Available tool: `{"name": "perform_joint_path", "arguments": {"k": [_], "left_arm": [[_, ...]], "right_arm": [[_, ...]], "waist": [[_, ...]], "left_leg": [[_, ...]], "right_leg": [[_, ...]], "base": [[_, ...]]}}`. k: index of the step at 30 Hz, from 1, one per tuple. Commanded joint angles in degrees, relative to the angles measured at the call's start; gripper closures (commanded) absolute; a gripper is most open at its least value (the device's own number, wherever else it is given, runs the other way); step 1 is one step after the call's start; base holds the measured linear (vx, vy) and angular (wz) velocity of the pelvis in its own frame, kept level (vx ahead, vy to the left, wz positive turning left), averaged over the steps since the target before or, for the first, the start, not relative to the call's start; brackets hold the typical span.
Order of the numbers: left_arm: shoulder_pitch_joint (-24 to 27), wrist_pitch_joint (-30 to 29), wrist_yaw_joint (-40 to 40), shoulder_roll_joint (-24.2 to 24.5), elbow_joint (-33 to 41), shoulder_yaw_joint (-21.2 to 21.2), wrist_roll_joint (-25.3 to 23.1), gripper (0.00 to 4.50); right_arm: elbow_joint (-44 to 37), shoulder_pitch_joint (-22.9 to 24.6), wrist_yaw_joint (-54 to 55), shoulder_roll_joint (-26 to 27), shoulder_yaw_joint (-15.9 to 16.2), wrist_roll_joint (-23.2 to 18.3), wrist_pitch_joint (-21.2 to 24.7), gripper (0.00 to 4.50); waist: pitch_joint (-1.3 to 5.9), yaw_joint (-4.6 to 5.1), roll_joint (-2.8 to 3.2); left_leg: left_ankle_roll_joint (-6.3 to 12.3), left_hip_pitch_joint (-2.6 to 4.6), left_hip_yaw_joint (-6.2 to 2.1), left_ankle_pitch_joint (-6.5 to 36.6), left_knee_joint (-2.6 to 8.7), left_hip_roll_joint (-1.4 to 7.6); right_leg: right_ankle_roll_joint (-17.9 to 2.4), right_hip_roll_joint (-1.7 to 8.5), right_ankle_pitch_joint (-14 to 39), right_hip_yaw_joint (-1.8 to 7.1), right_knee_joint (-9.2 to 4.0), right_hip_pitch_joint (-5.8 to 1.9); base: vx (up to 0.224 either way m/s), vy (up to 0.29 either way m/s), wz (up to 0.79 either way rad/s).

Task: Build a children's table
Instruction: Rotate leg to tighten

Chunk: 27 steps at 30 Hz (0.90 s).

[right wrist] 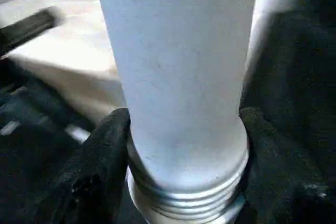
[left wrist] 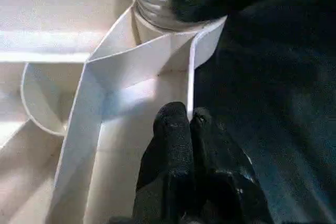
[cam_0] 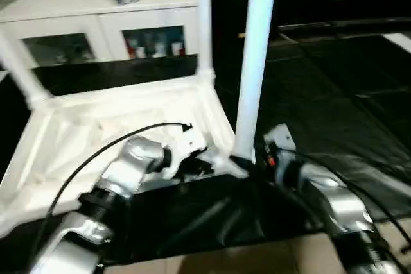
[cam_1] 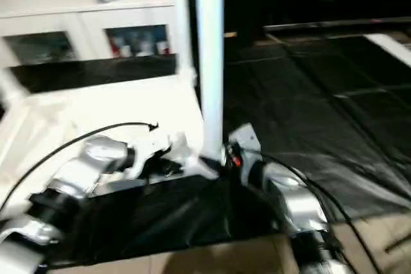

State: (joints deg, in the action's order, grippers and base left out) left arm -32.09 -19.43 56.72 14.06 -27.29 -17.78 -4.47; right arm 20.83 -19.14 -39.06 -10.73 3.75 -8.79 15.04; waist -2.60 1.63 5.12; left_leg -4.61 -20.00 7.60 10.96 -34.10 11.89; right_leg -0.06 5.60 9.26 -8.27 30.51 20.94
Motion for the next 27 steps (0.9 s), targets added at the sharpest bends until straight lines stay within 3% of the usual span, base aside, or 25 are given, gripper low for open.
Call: {"name": "perform_joint_path", "arguments": {"k": [1,2,3,4,5,6,7,8,9,10,11,12,13,15,16,20,21,23,27], "left_arm": [[-3.3,-2.5,-10.7,-7.4,0.5,3.1,1.4,4.5],[-3.8,-3.3,-13.5,-9.0,0.4,4.2,1.4,4.5],[-3.8,-3.3,-13.5,-9.0,0.4,4.2,1.4,4.5],[-4.4,-3.5,-16.8,-10.6,0.0,5.4,1.4,4.5],[-4.7,-3.4,-18.6,-11.4,0.0,5.8,1.1,4.5],[-4.7,-3.4,-18.6,-11.4,0.0,5.8,1.1,4.5],[-5.0,-2.8,-19.9,-11.7,-0.4,5.9,0.5,4.5],[-5.1,-2.4,-20.6,-11.8,-0.6,5.9,0.2,4.5],[-5.2,-2.1,-20.7,-11.4,-0.7,5.7,-0.1,4.5],[-5.2,-1.6,-20.6,-10.8,-1.0,5.4,-0.4,4.5],[-5.2,-1.6,-20.6,-10.8,-1.0,5.4,-0.4,4.5],[-5.1,-1.4,-20.1,-9.9,-1.2,5.1,-0.8,4.5],[-5.1,-1.2,-20.0,-9.5,-1.5,5.1,-1.1,4.5],[-5.1,-1.2,-19.9,-9.3,-1.7,5.1,-1.2,4.5],[-5.1,-1.2,-19.9,-9.3,-1.7,5.1,-1.2,4.5],[-5.4,-0.2,-19.4,-8.0,-2.9,5.1,-1.4,4.5],[-6.0,1.4,-18.1,-5.9,-4.7,4.9,-1.7,4.5],[-6.2,1.9,-17.3,-5.1,-5.2,4.7,-1.8,4.5],[-6.5,4.2,-13.2,-2.6,-6.7,3.5,-1.9,4.5]], "right_arm": [[8.1,-2.8,7.7,5.5,1.0,1.0,1.5,1.78],[9.8,-4.3,10.0,6.8,-0.1,0.5,1.7,1.78],[9.8,-4.3,10.0,6.8,-0.1,0.5,1.7,1.78],[11.6,-6.0,12.2,8.1,-1.2,0.0,1.8,1.78],[12.7,-7.1,13.3,8.8,-1.8,-0.1,1.8,1.78],[12.7,-7.1,13.3,8.8,-1.8,-0.1,1.8,1.78],[13.4,-7.7,13.4,9.2,-1.8,-0.1,1.7,1.78],[13.8,-8.1,13.3,9.3,-1.7,0.1,1.5,1.78],[13.8,-8.1,12.9,9.5,-1.7,0.0,1.5,1.43],[13.8,-8.0,12.4,9.6,-1.7,0.0,1.0,1.22],[13.8,-8.0,12.4,9.6,-1.7,0.0,1.0,1.22],[14.4,-7.9,12.0,9.9,-1.8,0.4,-0.2,0.99],[14.7,-7.9,12.1,10.0,-2.2,0.5,-0.9,0.99],[14.8,-7.9,12.2,10.1,-2.5,0.6,-1.1,0.8],[14.8,-7.9,12.2,10.1,-2.5,0.6,-1.1,0.63],[14.2,-6.9,11.0,9.1,-2.1,1.0,-2.6,0.31],[10.7,-4.0,6.8,6.7,-1.1,0.4,-3.8,0.2],[9.0,-2.8,5.0,5.8,-0.8,0.0,-4.1,0.03],[4.6,0.2,-1.6,1.7,-0.7,-1.5,-4.5,0.03]], "waist": [[1.26,1.01,0.64],[0.83,0.13,0.79],[1.38,-3.33,1.24],[1.95,-1.1,-2.05],[0.98,-1.59,-5.22],[1.38,-1.28,-5.13],[1.61,-1.45,-4.54],[2.48,-2.41,-3.06],[2.48,-2.41,-3.06],[3.12,-2.27,-1.68],[3.37,-2.21,-1.58],[3.38,-2.02,-1.69],[3.11,-1.7,-1.63],[3.13,-1.53,-1.64],[3.46,-1.4,-1.68],[3.61,-1.87,-1.56],[3.61,-2.01,-1.81],[3.58,-2.26,-1.86],[3.61,-2.52,-1.97]], "left_leg": [[-0.56,-0.88,-2.1,46.9,8.8,3.23],[-1.03,-2.74,-2.01,50.3,11.49,4.5],[-0.69,-2.71,0.71,51.2,13.6,5.12],[1.05,0.65,1.08,46.4,10.28,3.38],[-0.38,6.71,2.96,27.0,-3.33,-4.1],[1.3,6.0,2.81,19.4,-5.99,-4.6],[2.83,-0.9,0.27,12.1,-2.46,-2.59],[1.73,-2.39,-0.63,12.0,1.25,-1.5],[1.73,-2.39,-0.63,12.0,1.25,-1.5],[1.8,-1.12,-1.2,14.7,2.82,-0.36],[2.39,-1.08,-0.93,13.2,3.39,0.02],[3.33,-1.83,-0.84,12.2,3.75,0.21],[3.52,-1.94,-0.72,14.9,4.02,0.17],[3.29,-1.78,-0.62,16.2,4.0,0.05],[3.3,-1.62,-0.45,15.3,3.97,0.01],[4.57,-1.48,0.05,10.8,3.9,0.2],[5.09,-1.47,0.2,10.4,3.89,0.17],[5.97,-1.74,0.18,9.2,3.91,0.13],[6.47,-1.62,0.27,9.0,3.83,0.3]], "right_leg": [[-2.7,1.51,27.3,0.01,-0.15,-4.05],[-3.3,0.99,23.1,0.85,4.78,-5.66],[-4.4,0.19,12.6,3.35,9.38,-4.99],[-3.2,0.84,17.5,5.24,6.4,-3.02],[3.1,2.38,57.2,2.11,-8.23,6.24],[3.6,4.61,64.7,3.37,-8.2,6.65],[2.6,8.19,60.6,4.98,-4.99,-0.94],[2.8,5.45,50.9,3.28,-3.31,-1.57],[2.8,5.45,50.9,3.28,-3.31,-1.57],[-2.5,3.5,33.2,3.15,-2.52,-0.66],[-6.5,3.12,23.4,3.31,-1.98,-1.11],[-8.5,2.91,18.9,3.27,-1.41,-1.84],[-9.0,2.73,21.2,3.2,-1.59,-1.69],[-9.1,2.6,22.5,3.22,-1.72,-1.54],[-10.1,2.81,20.8,3.54,-1.81,-1.62],[-12.4,2.77,13.9,3.76,-1.4,-1.81],[-12.2,2.75,13.9,3.75,-1.51,-2.0],[-11.9,2.76,13.1,3.76,-1.44,-2.27],[-12.7,2.88,13.4,3.8,-1.45,-2.13]], "base": [[-0.069,0.029,-0.05],[-0.091,-0.013,0.11],[-0.091,-0.013,0.11],[0.006,-0.093,0.12],[0.084,-0.097,-0.02],[0.084,-0.097,-0.02],[0.135,-0.013,-0.27],[0.11,0.004,-0.29],[0.11,0.004,-0.29],[0.0,0.0,0.0],[0.0,0.0,0.0],[0.0,0.0,0.0],[0.0,0.0,0.0],[0.0,0.0,0.0],[0.0,0.0,0.0],[0.0,0.0,0.0],[0.0,0.0,0.0],[0.0,0.0,0.0],[0.0,0.0,0.0]]}}
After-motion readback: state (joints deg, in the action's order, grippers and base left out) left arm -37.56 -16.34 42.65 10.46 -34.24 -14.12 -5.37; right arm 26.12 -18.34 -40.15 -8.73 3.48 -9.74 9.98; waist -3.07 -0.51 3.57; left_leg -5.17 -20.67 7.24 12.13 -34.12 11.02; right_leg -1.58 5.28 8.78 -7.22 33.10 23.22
